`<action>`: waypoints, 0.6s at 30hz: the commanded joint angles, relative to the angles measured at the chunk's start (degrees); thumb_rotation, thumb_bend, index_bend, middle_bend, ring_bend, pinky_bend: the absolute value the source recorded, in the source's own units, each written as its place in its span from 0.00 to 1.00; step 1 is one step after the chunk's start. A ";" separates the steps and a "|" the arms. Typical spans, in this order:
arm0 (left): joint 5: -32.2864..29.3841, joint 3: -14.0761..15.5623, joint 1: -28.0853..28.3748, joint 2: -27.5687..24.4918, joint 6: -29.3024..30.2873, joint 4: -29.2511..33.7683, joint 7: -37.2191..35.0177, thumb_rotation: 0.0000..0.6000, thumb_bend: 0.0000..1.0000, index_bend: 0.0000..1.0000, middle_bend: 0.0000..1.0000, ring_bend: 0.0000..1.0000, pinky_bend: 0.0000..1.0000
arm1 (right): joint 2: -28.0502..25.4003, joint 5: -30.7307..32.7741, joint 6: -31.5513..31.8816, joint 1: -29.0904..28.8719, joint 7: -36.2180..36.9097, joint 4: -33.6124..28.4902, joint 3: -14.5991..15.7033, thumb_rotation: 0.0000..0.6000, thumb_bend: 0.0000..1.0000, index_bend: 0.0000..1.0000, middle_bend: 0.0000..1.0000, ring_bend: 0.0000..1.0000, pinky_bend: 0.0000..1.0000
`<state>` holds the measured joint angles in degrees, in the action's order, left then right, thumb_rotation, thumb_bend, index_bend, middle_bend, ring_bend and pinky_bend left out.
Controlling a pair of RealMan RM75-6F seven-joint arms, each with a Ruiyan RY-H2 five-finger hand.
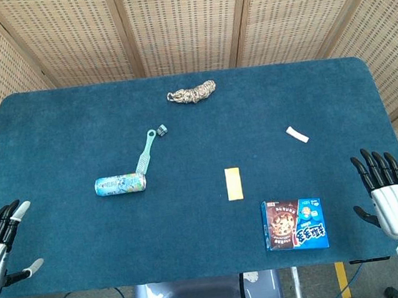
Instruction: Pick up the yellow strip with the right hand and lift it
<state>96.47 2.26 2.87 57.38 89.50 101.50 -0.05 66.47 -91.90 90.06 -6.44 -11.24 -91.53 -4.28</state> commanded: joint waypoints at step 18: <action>-2.99 -1.44 1.23 1.05 -2.51 0.12 1.70 1.00 0.00 0.00 0.00 0.00 0.00 | -8.17 5.68 -26.33 -19.48 5.47 -11.02 -8.68 1.00 0.00 0.03 0.00 0.00 0.00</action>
<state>94.11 1.17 3.79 58.20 87.50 101.68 1.35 60.90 -89.63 72.65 -18.61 -7.35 -99.46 -9.19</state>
